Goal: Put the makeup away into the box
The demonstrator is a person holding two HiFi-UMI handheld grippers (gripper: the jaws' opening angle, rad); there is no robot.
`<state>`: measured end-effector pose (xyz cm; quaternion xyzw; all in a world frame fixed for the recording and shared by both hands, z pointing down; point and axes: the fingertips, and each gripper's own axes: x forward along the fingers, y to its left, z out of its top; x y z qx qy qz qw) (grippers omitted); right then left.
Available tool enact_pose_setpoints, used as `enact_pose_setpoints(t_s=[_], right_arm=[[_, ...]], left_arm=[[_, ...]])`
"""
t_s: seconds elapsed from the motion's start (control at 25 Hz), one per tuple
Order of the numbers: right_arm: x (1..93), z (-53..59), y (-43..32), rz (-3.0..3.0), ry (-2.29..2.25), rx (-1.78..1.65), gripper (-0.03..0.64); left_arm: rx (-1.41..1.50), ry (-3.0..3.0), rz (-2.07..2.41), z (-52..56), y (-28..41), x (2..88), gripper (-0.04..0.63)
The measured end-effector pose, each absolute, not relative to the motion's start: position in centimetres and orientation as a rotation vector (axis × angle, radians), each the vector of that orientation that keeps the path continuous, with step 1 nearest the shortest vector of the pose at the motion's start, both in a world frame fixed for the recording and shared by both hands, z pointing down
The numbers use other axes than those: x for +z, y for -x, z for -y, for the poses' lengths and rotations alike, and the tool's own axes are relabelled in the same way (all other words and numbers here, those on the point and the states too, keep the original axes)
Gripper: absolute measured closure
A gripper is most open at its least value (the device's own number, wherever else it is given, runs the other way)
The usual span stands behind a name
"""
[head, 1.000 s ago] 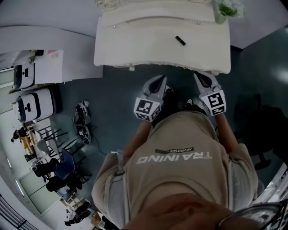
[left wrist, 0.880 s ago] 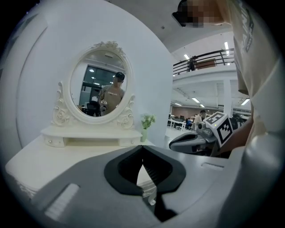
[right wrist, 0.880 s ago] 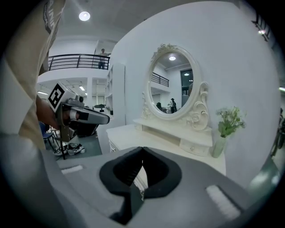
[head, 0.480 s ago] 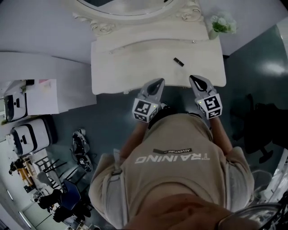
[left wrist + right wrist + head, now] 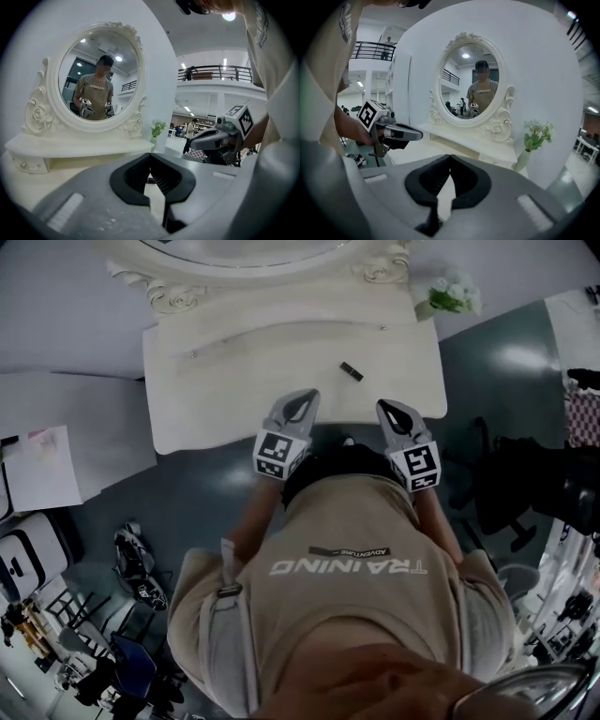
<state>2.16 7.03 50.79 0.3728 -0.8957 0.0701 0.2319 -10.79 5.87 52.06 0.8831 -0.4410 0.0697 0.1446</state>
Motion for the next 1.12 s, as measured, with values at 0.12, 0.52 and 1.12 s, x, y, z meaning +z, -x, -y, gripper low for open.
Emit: enact_pose_setpoints(t_s=[0.12, 0.52, 1.12], right_arm=[[51.7, -5.8, -2.6, 2.447, -1.007, 0.207, 0.614], [54.5, 4.0, -5.9, 2.460, -0.964, 0.256, 0.614], [61.9, 15.3, -9.7, 2.412, -0.959, 0.436, 0.614]], left_arm=[[0.212, -2.526, 1.245, -4.7, 10.0, 53.0, 0.589], [0.344, -2.492, 1.288, 0.9, 7.6, 51.9, 0.589], [0.447, -2.452, 1.172, 11.6, 1.4, 55.6, 0.589]])
